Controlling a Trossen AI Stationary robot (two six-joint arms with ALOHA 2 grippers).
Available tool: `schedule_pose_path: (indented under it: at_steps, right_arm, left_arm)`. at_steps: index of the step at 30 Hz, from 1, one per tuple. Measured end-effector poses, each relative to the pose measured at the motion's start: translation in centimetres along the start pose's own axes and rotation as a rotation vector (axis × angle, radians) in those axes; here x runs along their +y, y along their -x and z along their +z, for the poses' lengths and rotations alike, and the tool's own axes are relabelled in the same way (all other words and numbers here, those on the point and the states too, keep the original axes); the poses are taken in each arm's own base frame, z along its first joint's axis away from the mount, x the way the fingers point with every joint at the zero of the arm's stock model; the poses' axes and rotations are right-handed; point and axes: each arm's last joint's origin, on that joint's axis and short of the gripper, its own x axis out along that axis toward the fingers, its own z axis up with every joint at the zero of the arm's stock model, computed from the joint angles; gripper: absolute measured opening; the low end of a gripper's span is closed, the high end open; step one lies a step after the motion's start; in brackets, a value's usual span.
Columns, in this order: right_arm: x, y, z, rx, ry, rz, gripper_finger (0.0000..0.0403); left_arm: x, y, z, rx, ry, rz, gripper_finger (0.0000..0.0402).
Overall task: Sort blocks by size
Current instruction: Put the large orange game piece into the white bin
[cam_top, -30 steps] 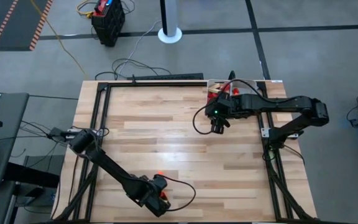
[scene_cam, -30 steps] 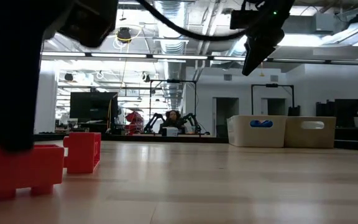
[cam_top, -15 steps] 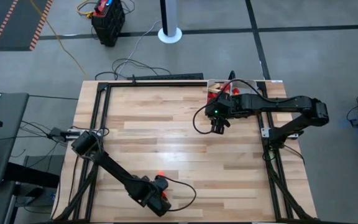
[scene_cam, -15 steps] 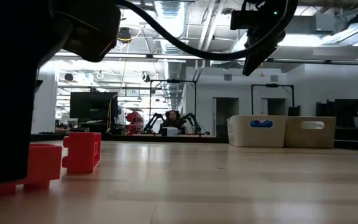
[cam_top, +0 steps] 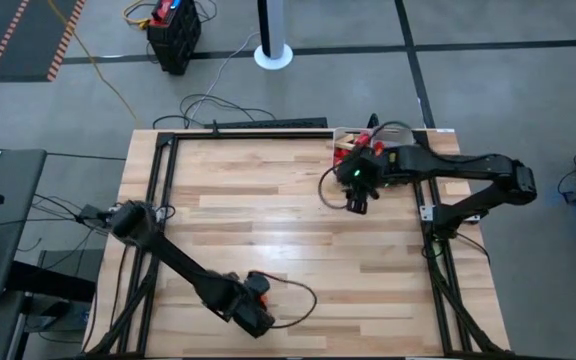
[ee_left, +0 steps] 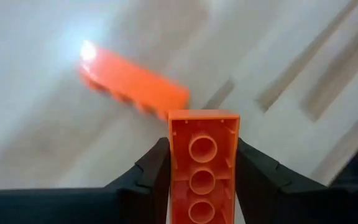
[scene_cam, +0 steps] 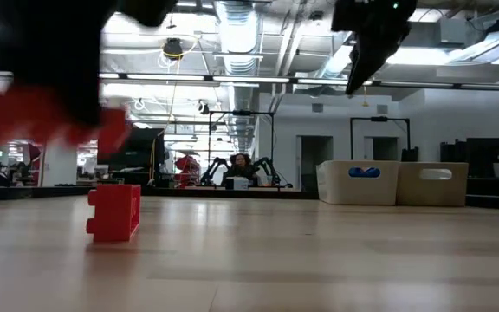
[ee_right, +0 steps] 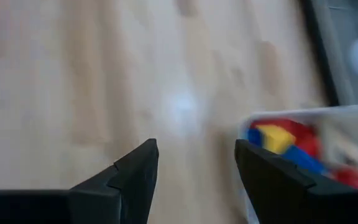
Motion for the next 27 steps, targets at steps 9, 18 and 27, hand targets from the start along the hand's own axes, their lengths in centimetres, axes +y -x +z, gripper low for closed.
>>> schedule_pose_path:
  at_steps: [9,18,27]
  right_arm:
    - [-0.9,0.4,-1.2,-0.218,-0.063,0.248,0.0256]
    - [2.0,-0.7,-1.4,-0.324,-0.101,0.324,0.0256]
    - [2.2,0.5,0.8,-0.552,-0.314,0.387,0.0256]
  left_arm:
    - [4.5,6.3,9.9,-0.229,-0.150,0.037,0.0128]
    - [8.9,8.6,19.7,-0.431,-0.340,-0.057,0.0128]
    - [11.3,9.2,24.2,-0.524,-0.522,-0.218,0.0135]
